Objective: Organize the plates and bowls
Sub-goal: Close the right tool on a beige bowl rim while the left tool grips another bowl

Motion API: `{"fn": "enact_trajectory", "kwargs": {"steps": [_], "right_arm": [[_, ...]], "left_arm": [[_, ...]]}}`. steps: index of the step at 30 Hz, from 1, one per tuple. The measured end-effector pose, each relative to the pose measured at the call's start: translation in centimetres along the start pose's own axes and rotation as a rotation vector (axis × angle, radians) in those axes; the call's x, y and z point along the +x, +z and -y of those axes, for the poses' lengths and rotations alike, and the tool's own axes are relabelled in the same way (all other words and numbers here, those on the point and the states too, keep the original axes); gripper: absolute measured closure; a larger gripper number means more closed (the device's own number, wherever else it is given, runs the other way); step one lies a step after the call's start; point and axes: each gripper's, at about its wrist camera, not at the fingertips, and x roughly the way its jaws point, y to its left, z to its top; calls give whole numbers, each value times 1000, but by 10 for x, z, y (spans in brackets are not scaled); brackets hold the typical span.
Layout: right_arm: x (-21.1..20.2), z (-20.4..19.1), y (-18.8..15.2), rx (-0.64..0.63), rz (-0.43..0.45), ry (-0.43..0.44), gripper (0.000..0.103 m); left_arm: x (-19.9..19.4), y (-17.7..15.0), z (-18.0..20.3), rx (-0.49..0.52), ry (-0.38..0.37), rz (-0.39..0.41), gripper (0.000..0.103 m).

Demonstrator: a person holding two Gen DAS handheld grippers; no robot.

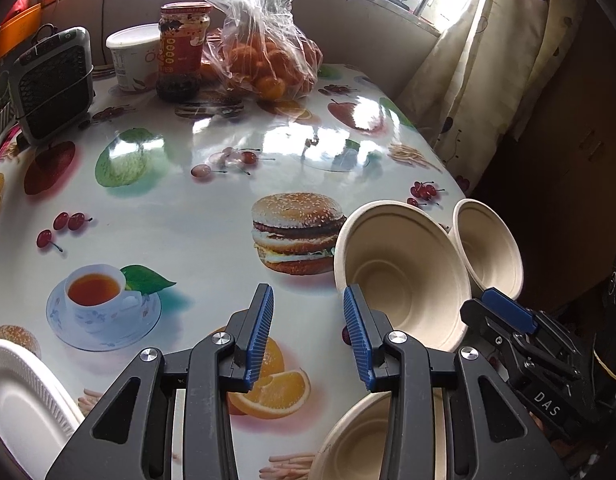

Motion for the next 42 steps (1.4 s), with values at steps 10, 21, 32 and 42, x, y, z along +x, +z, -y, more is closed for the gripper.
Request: {"fn": "enact_trajectory", "kwargs": {"steps": [10,21,32,42], "right_arm": [[10,3,-2,15,-21,18,72],[12,5,-2,25,-18,25,80],[13,4,-2,32,-16,32,87],[14,5,-2,41,-19,36,87]], "left_arm": [[8,2,3,5,1,-11,71],[14,2,3,-7,-6,-26,81],[14,2,9,4,-26,-25,81],[15,1,10,8,-28,-28,81]]}}
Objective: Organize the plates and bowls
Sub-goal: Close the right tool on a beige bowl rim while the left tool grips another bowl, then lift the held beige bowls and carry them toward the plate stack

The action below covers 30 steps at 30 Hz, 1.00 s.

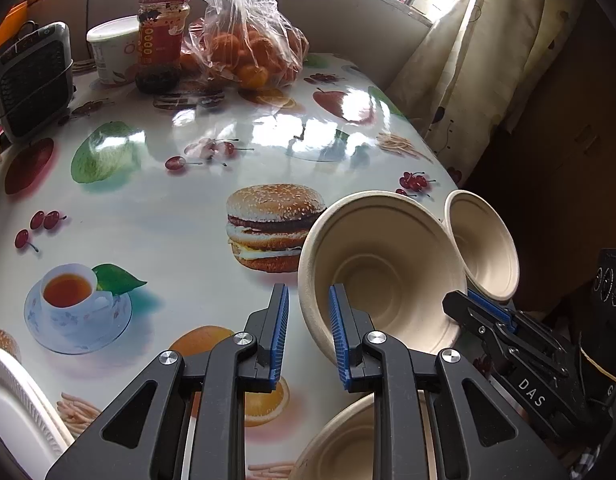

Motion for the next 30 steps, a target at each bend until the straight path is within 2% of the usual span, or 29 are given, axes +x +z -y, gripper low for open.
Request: {"fn": "enact_trajectory", "kwargs": {"steps": [4,6,10,11,30], "right_arm": [[0,1,0,2,1,2,87],[1,1,0,3,-1,4,87],[2,1,0,3,-4,7,87],[2,1,0,3,-5,6,87],[2,-1,1,-3,3,7,87]], "left_arm": [[0,0,-3,-7,3,2,81],[1,0,-3,-7,3,-1,87],[4,-2,-3,-12,-8,-11,89],[4,-2,-3,-12,-8,-13,93],[0,0,0,-3,5,0,94]]}}
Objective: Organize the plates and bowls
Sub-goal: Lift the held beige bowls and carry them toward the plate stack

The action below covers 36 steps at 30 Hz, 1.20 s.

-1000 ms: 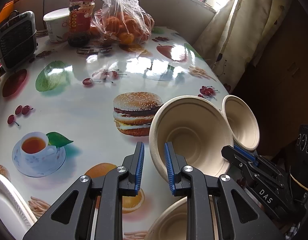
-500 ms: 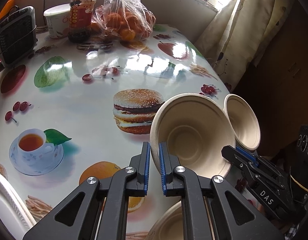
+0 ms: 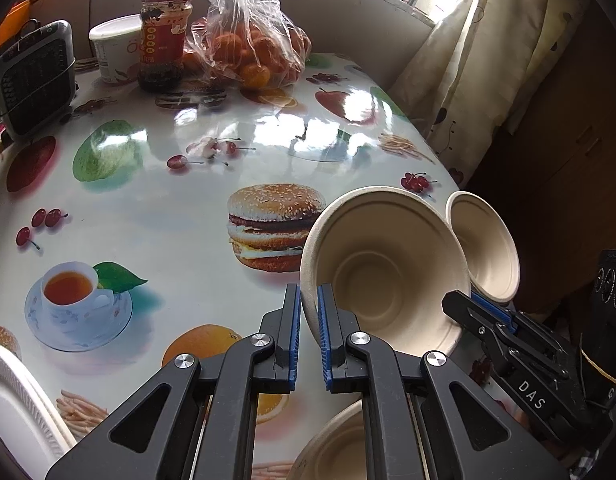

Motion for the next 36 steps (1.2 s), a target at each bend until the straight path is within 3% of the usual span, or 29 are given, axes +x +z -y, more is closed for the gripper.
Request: {"fn": "enact_trajectory", "kwargs": {"steps": [8,36], "right_arm": [[-12,-7,1,-5,19,14,87],[-64,-34,-20,-36,80,38,87]], "left_arm": [[-18,0,7,31,31,40,94],[-68,-28,8,41,19,98,94]]}}
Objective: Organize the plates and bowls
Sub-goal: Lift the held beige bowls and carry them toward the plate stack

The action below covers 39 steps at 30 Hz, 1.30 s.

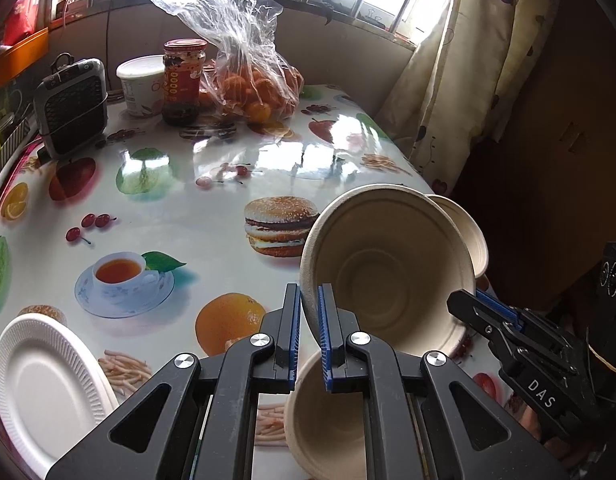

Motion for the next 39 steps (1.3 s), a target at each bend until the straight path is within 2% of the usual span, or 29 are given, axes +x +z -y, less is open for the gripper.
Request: {"fn": "enact_trajectory", "kwargs": {"steps": [21,39], "right_arm": [[-21,-12,-40,21,-14,16,87],[-23,-9,-58,42,-30,15,87]], "left_arm": [[-17,-43,-6,4,1,-16,94],[-14,-62,-2,8,7,-35,94]]}}
